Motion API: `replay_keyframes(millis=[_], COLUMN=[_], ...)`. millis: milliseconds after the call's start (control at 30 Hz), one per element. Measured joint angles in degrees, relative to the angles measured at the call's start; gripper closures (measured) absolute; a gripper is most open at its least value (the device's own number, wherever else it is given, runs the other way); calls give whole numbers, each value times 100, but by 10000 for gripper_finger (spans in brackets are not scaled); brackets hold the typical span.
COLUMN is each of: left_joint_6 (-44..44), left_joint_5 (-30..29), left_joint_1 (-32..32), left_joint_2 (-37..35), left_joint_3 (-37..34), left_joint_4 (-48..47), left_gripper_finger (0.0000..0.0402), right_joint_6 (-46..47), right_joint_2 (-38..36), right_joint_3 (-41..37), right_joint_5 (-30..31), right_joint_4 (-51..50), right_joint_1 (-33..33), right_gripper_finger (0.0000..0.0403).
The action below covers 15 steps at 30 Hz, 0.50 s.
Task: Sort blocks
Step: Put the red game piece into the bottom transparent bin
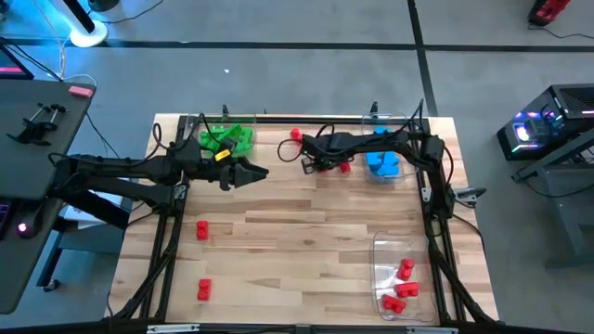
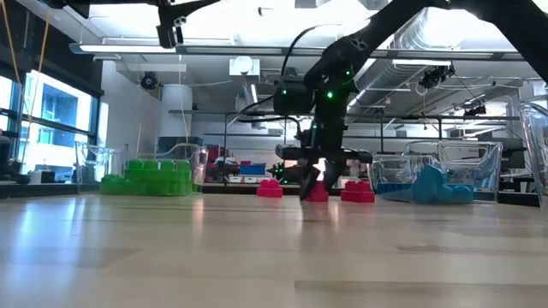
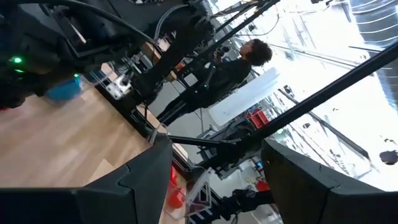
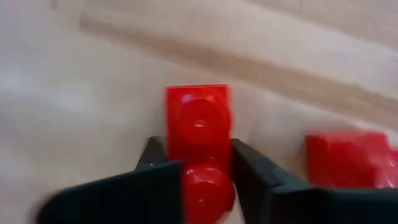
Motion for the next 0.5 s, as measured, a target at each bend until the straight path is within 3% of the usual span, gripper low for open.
replay_keyframes(millis=[100, 233, 333, 500], left_joint_6=[-52, 10, 205, 681], left_joint_5=[2, 9, 17, 17], left_joint_1=[-64, -117, -117, -115], left_joint_2=[0, 0, 0, 0], left_joint_3=[0, 0, 0, 0], left_joint_4=[5, 12, 10, 2], left_gripper_finger=[167, 167, 167, 167], right_joint_6=[-269, -511, -698, -445], right_joint_2=[-237, -916, -1586, -2775], right_joint_3=[-22, -20, -15, -2], right_joint_5=[1, 44, 80, -66], right_joint_4=[-70, -211, -423, -903], right_joint_1=[167, 407, 745, 1906], right_gripper_finger=[388, 379, 395, 393])
